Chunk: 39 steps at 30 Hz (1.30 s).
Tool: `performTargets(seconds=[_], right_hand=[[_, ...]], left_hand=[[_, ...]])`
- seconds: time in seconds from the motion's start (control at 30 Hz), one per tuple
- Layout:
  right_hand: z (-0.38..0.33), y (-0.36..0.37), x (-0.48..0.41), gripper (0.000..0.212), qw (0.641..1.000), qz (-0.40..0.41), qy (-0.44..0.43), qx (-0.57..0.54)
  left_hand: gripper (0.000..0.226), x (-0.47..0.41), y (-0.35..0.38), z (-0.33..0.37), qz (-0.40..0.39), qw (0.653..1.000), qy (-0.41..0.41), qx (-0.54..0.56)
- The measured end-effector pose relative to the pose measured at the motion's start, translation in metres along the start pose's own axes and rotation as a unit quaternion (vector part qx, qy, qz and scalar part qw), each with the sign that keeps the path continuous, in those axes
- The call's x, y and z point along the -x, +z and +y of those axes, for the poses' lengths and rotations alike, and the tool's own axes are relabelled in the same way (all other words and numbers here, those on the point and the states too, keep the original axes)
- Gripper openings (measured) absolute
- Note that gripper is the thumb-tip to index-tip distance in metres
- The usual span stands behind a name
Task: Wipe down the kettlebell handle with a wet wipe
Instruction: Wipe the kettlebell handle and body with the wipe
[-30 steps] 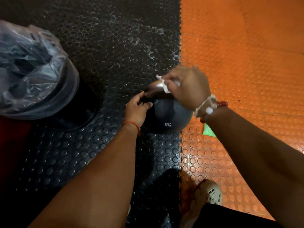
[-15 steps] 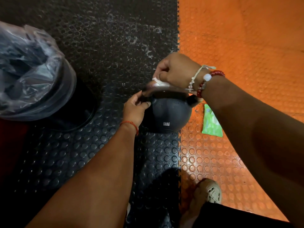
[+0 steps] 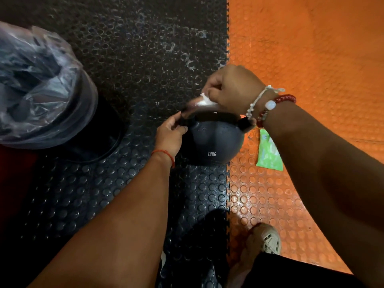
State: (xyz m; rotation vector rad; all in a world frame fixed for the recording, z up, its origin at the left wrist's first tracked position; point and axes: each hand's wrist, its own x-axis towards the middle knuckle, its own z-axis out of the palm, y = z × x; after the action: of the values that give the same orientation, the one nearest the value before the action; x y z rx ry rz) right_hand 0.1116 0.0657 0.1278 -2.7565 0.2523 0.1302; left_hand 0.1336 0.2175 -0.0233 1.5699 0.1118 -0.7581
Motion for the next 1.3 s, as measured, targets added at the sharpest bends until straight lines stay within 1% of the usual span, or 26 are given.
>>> performTargets(seconds=[0.07, 0.2, 0.23, 0.3, 0.33, 0.4, 0.47, 0.53, 0.63, 0.7, 0.8, 0.83, 0.9, 0.93, 0.97, 1.0, 1.03, 1.07, 1.1, 1.13, 1.17, 1.2, 1.23, 1.27, 1.3], right_hand=[[-0.006, 0.006, 0.001, 0.022, 1.0, 0.017, -0.005, 0.009], [-0.009, 0.011, 0.024, 0.036, 0.994, 0.054, -0.072, 0.059], [-0.005, 0.01, 0.027, 0.036, 0.994, 0.066, -0.065, 0.053], [-0.002, 0.011, 0.026, 0.031, 0.995, 0.093, -0.03, 0.025], [-0.004, 0.015, 0.025, 0.027, 0.994, 0.102, -0.023, 0.029], [-0.011, 0.032, 0.029, 0.021, 0.988, 0.122, -0.04, 0.083], [-0.011, 0.047, 0.039, 0.016, 0.975, 0.168, -0.075, 0.125], [-0.001, 0.054, 0.051, 0.012, 0.959, 0.238, -0.088, 0.126], [0.005, 0.056, 0.053, 0.01, 0.948, 0.304, -0.046, 0.087], [-0.002, 0.061, 0.051, 0.009, 0.941, 0.322, -0.044, 0.095], [-0.004, 0.073, 0.06, 0.008, 0.93, 0.34, -0.072, 0.119], [-0.001, 0.077, 0.066, 0.01, 0.926, 0.353, -0.075, 0.109], [0.002, 0.084, 0.081, 0.011, 0.918, 0.389, -0.047, 0.056], [-0.002, 0.087, 0.087, 0.011, 0.913, 0.407, -0.009, 0.011], [-0.008, 0.091, 0.093, 0.012, 0.901, 0.426, 0.054, -0.057], [-0.02, 0.09, 0.095, 0.013, 0.873, 0.442, 0.142, -0.147], [-0.025, 0.093, 0.094, 0.013, 0.817, 0.45, 0.25, -0.26], [-0.026, 0.093, 0.09, 0.013, 0.728, 0.433, 0.355, -0.396], [-0.027, 0.09, 0.085, 0.017, 0.643, 0.385, 0.428, -0.506], [-0.026, 0.085, 0.079, 0.032, 0.586, 0.315, 0.45, -0.596], [-0.022, 0.08, 0.072, 0.044, 0.525, 0.262, 0.441, -0.679], [-0.019, 0.077, 0.063, 0.044, 0.445, 0.251, 0.436, -0.741], [-0.017, 0.076, 0.054, 0.036, 0.37, 0.255, 0.427, -0.784], [-0.022, 0.073, 0.047, 0.03, 0.317, 0.258, 0.418, -0.811], [-0.027, 0.076, 0.044, 0.027, 0.297, 0.252, 0.403, -0.828]], left_hand=[[0.045, 0.001, 0.0, 0.001, 0.009, 1.0, -0.001, 0.001], [0.043, 0.002, -0.002, 0.001, 0.002, 1.0, 0.005, 0.0], [0.044, 0.002, -0.002, 0.0, -0.002, 1.0, 0.009, 0.0], [0.045, 0.001, -0.002, 0.0, -0.007, 1.0, 0.012, -0.004], [0.045, 0.0, -0.002, 0.0, -0.004, 1.0, 0.009, -0.005], [0.046, -0.002, -0.002, -0.001, 0.002, 1.0, 0.002, 0.001], [0.046, -0.003, -0.003, -0.001, 0.0, 1.0, -0.001, 0.006], [0.045, -0.002, -0.004, -0.001, -0.001, 1.0, -0.005, 0.004], [0.048, -0.003, -0.005, 0.0, -0.001, 1.0, -0.012, 0.012], [0.048, -0.003, -0.004, 0.001, 0.0, 1.0, -0.019, 0.023], [0.049, -0.001, -0.004, 0.001, -0.003, 0.999, -0.014, 0.031], [0.048, -0.001, -0.004, 0.001, -0.003, 0.999, -0.014, 0.033], [0.046, -0.001, -0.004, 0.002, -0.003, 0.999, -0.02, 0.038], [0.045, -0.001, -0.003, 0.002, -0.001, 0.999, -0.023, 0.041], [0.044, -0.001, -0.003, 0.002, 0.001, 0.999, -0.025, 0.041], [0.043, -0.001, -0.003, 0.002, 0.002, 0.999, -0.026, 0.041], [0.043, -0.001, -0.004, 0.002, 0.001, 0.999, -0.026, 0.04], [0.042, -0.001, -0.004, 0.002, -0.001, 0.999, -0.026, 0.036], [0.042, -0.001, -0.005, 0.001, -0.002, 0.999, -0.025, 0.033], [0.042, -0.002, -0.005, 0.0, -0.003, 0.999, -0.026, 0.029], [0.042, -0.003, -0.005, -0.001, -0.005, 0.999, -0.025, 0.028], [0.042, -0.005, -0.005, -0.002, -0.005, 0.999, -0.026, 0.027], [0.043, -0.006, -0.005, -0.002, -0.004, 0.999, -0.025, 0.027], [0.043, -0.007, -0.006, -0.003, -0.003, 0.999, -0.025, 0.028], [0.043, -0.007, -0.006, -0.004, -0.003, 0.999, -0.022, 0.032]])
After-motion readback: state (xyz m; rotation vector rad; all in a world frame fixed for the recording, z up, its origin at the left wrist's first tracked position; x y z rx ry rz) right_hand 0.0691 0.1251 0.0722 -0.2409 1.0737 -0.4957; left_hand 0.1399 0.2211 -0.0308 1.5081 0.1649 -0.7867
